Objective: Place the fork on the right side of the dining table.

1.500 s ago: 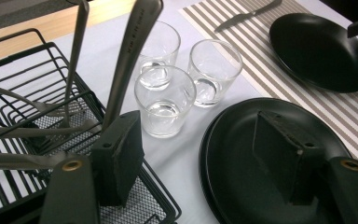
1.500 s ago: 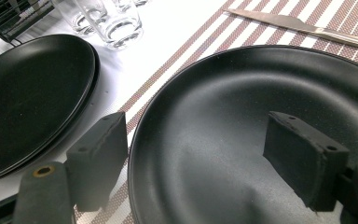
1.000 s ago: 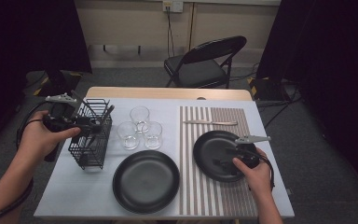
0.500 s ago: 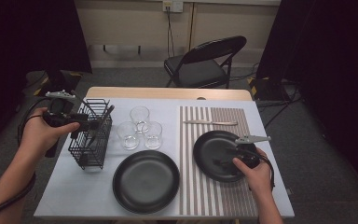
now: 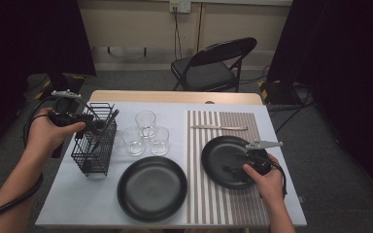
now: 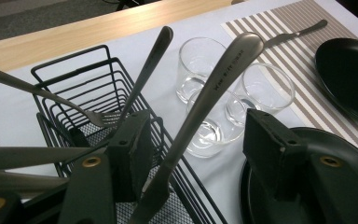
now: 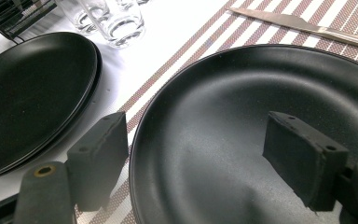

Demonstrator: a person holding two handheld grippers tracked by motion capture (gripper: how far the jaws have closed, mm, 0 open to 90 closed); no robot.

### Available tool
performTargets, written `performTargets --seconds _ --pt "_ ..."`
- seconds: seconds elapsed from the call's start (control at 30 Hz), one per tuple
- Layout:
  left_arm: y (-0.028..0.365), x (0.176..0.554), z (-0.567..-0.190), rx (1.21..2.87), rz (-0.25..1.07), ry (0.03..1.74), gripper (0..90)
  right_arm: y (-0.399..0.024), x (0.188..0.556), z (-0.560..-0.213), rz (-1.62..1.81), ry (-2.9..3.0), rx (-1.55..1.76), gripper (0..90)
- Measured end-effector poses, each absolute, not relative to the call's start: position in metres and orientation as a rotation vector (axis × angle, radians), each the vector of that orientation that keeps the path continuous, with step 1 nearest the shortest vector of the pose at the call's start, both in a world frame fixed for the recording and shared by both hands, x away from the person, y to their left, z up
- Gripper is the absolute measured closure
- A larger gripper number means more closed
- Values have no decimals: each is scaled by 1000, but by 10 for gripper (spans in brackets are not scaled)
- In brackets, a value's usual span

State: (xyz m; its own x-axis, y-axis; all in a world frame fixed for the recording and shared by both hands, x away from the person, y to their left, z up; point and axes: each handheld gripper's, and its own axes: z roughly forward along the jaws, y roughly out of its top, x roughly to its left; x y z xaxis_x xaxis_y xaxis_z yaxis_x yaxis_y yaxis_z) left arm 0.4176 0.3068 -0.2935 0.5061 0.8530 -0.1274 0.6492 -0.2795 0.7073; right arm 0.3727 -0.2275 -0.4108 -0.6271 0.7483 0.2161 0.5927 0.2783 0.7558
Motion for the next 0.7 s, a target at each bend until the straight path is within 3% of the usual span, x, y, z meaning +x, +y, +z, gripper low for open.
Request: performTargets --seconds 0.7 --pt "306 433 -304 2017 386 1243 473 -228 372 -411 1256 2375 1248 212"
